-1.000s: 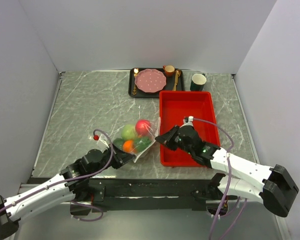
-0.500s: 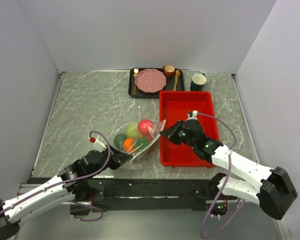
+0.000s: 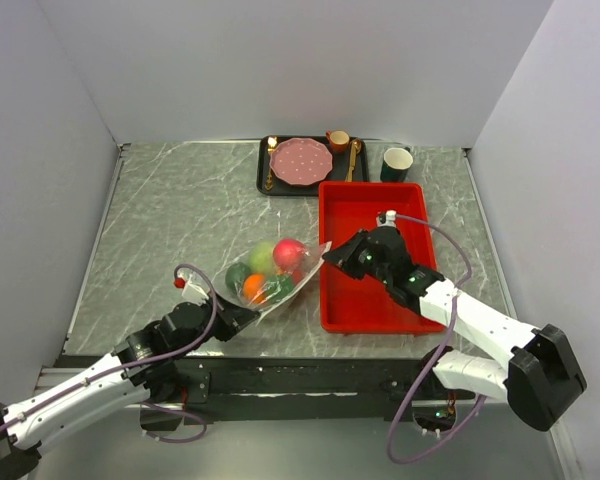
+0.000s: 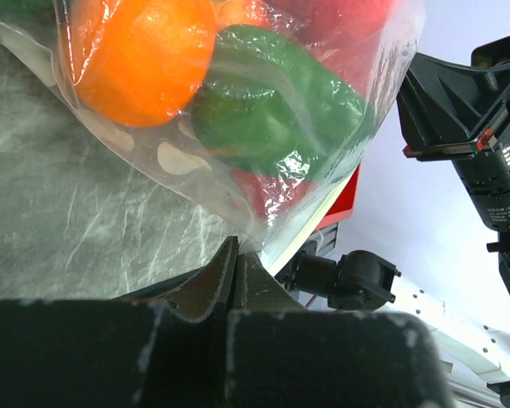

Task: Place the food in the zip-top bag and seal the zipper
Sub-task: Zip the zipper food storage bag at the center of the board, then adjust the zipper food storage bag at the center of the board.

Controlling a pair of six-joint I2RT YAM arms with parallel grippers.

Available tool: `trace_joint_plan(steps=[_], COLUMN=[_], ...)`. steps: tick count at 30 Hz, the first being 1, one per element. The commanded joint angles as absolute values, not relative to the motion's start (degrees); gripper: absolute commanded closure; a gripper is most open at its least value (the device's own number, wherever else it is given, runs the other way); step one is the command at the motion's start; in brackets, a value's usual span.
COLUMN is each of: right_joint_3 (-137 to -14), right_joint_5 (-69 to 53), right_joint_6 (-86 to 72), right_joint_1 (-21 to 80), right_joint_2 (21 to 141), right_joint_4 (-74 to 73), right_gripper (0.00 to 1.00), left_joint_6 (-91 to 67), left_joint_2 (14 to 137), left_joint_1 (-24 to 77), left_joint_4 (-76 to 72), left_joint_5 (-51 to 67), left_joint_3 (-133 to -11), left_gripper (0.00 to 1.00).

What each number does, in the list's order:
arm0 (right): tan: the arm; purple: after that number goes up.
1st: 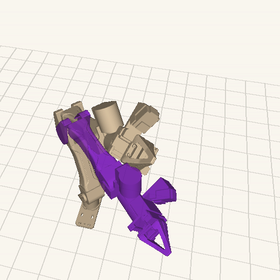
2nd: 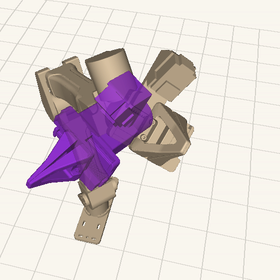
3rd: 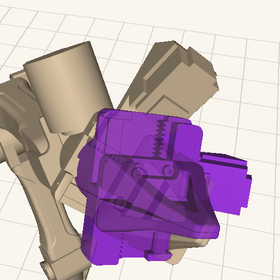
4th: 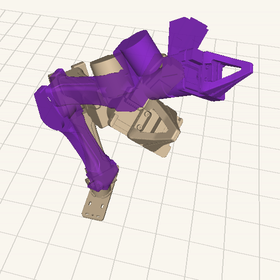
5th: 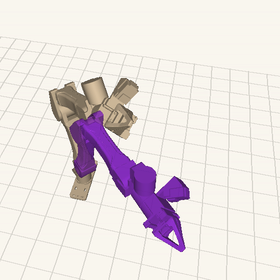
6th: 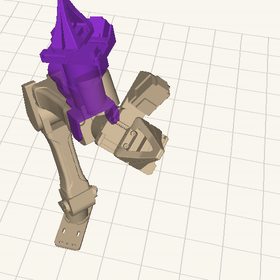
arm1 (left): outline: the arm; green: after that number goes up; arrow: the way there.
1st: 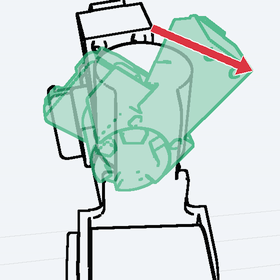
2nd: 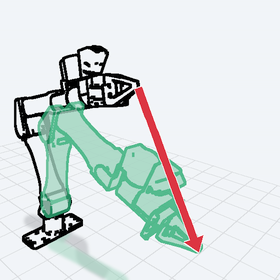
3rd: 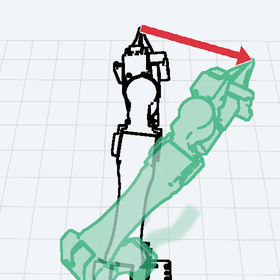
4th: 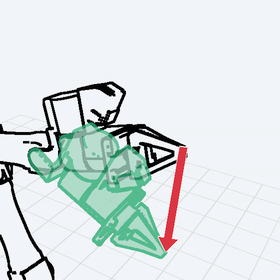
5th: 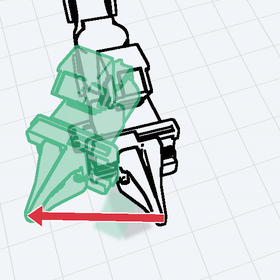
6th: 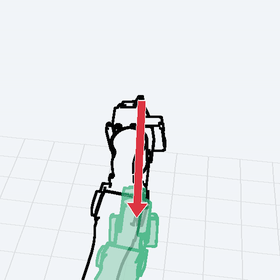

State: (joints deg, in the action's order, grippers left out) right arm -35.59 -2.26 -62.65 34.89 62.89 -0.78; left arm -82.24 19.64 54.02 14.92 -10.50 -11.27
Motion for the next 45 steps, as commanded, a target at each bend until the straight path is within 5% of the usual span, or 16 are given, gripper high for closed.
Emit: trace_joint_plan(steps=[1, 40, 45], right_joint_3=[-38.67, -52.11, -57.55], right_joint_5=[-1.49, -11.07, -10.91], right_joint_6=[-60.21, -47.99, -43.43], right_joint_1=[32.26, 26.37, 26.28], right_joint_2=[63.19, 78.92, 83.14], right_joint_4=[0.79, -2.72, -7.02], right_gripper=[1.00, 1.00, 1.00], left_joint_6=[-82.53, -74.80, -72.78], left_joint_2=[18.81, 23.03, 23.99], left_joint_1=[53.79, 53.79, 53.79], left_joint_4=[18.46, 17.41, 17.74], left_joint_5=[-12.66, -12.22, -12.04], left_joint_3=[-12.74, -13.80, -15.64], left_gripper=[0.99, 0.99, 0.75])
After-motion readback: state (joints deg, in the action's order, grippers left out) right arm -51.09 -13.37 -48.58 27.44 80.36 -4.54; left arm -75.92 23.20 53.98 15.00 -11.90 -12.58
